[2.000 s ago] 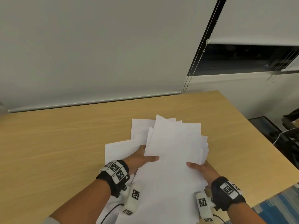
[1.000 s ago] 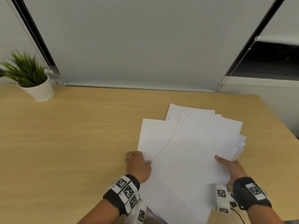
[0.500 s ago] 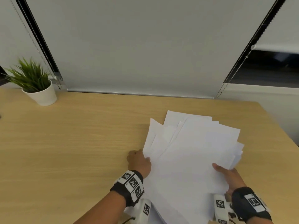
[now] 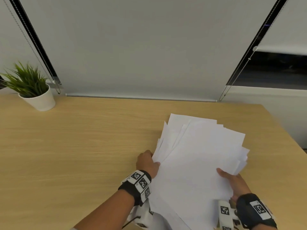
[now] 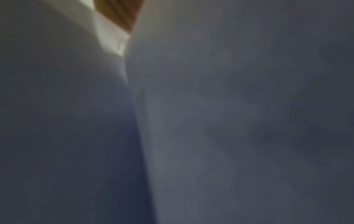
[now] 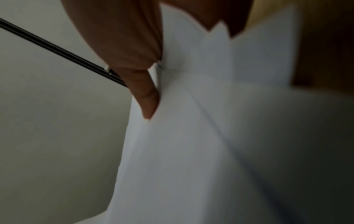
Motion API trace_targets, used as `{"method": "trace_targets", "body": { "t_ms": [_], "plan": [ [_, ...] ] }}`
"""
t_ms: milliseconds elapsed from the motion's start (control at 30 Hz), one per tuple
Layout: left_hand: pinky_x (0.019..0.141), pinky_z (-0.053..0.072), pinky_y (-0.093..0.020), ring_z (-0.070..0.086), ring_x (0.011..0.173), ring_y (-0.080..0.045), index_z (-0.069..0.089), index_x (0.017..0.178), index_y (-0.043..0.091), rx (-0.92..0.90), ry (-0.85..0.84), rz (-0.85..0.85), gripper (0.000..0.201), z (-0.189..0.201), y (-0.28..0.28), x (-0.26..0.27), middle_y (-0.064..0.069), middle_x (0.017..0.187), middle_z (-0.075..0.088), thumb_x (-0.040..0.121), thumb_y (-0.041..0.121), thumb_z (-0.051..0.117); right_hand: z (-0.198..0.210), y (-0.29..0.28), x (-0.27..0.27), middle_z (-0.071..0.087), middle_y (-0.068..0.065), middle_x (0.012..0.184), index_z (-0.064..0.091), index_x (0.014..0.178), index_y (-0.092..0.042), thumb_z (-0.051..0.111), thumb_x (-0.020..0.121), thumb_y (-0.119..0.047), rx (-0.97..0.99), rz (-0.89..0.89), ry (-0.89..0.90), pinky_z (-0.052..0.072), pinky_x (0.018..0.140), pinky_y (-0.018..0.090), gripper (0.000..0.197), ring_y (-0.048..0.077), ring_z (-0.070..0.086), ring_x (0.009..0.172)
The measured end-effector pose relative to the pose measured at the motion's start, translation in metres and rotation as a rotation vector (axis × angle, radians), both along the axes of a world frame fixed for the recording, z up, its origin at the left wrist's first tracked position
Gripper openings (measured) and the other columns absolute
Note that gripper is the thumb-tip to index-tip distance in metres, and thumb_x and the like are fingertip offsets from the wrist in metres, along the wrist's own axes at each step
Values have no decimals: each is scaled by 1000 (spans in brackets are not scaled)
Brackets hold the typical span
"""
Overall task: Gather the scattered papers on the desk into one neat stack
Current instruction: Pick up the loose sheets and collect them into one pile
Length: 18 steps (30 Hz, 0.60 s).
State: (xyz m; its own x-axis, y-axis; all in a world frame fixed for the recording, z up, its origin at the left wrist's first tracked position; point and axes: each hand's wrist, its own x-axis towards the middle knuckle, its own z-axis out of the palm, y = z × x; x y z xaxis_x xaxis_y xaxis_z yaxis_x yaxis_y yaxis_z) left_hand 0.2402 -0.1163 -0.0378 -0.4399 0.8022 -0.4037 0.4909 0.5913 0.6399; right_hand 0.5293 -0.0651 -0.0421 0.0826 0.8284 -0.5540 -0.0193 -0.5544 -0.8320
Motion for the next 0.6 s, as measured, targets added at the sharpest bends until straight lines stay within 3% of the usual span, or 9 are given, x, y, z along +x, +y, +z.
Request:
{"method": "trace_targets", "body": {
  "t_ms": [67, 133, 200, 233, 300, 433, 533, 600],
  "plan": [
    [81, 49, -26, 62, 103, -24, 54, 91, 12, -22, 22, -22, 15, 3, 5, 1, -11, 116, 65, 84, 16, 67, -3, 2, 4, 66, 19, 117, 59, 120, -9, 79, 69, -23, 1, -15, 10, 42, 97, 62, 56, 40, 61, 106],
    [79, 50, -25, 62, 96, -22, 46, 75, 18, -53, 54, -42, 22, -1, 8, 3, -11, 114, 66, 83, 12, 66, -9, 4, 9, 68, 16, 115, 60, 117, -12, 89, 48, -38, 0, -6, -15, 42, 96, 63, 80, 39, 61, 107],
    [76, 47, -23, 63, 100, -23, 54, 85, 15, -81, 67, -59, 11, -2, 8, 3, -10, 114, 66, 83, 9, 64, -23, 9, 17, 69, 13, 112, 60, 119, -13, 92, 25, -48, 11, -1, -29, 43, 96, 62, 105, 39, 62, 106],
    [75, 47, -23, 64, 101, -24, 57, 94, 12, -89, 72, -59, 13, -3, 9, 4, -10, 114, 66, 83, 9, 63, -27, 11, 20, 70, 12, 111, 60, 119, -12, 92, 23, -48, 12, -5, -28, 44, 95, 61, 108, 39, 62, 105],
    [75, 47, -24, 64, 102, -25, 58, 107, 7, -85, 65, -39, 26, -4, 12, 4, -10, 114, 66, 82, 9, 64, -22, 10, 14, 70, 14, 111, 60, 120, -10, 92, 31, -42, 5, -1, -33, 45, 95, 61, 99, 39, 63, 104],
    [85, 48, -26, 60, 111, -25, 49, 121, 5, -107, 59, -18, 49, 0, 17, 11, -11, 124, 59, 80, 14, 72, -9, 9, -1, 63, 22, 122, 54, 128, 0, 73, 77, -10, 25, -43, -47, 42, 99, 59, 55, 40, 61, 106],
    [90, 47, -28, 57, 114, -25, 48, 125, 7, -123, 60, -28, 59, 0, 17, 12, -10, 131, 48, 78, 25, 76, -2, 7, 3, 64, 21, 121, 56, 125, -2, 66, 83, -6, 20, -51, 29, 43, 99, 58, 43, 39, 61, 108],
    [96, 47, -30, 55, 118, -26, 49, 128, 6, -116, 3, -22, 64, -3, 18, 9, -11, 133, 51, 77, 32, 76, 15, 8, 10, 70, 16, 114, 59, 121, -3, 67, 81, -7, 48, -43, 79, 49, 93, 54, 41, 38, 66, 103]
  ]
}}
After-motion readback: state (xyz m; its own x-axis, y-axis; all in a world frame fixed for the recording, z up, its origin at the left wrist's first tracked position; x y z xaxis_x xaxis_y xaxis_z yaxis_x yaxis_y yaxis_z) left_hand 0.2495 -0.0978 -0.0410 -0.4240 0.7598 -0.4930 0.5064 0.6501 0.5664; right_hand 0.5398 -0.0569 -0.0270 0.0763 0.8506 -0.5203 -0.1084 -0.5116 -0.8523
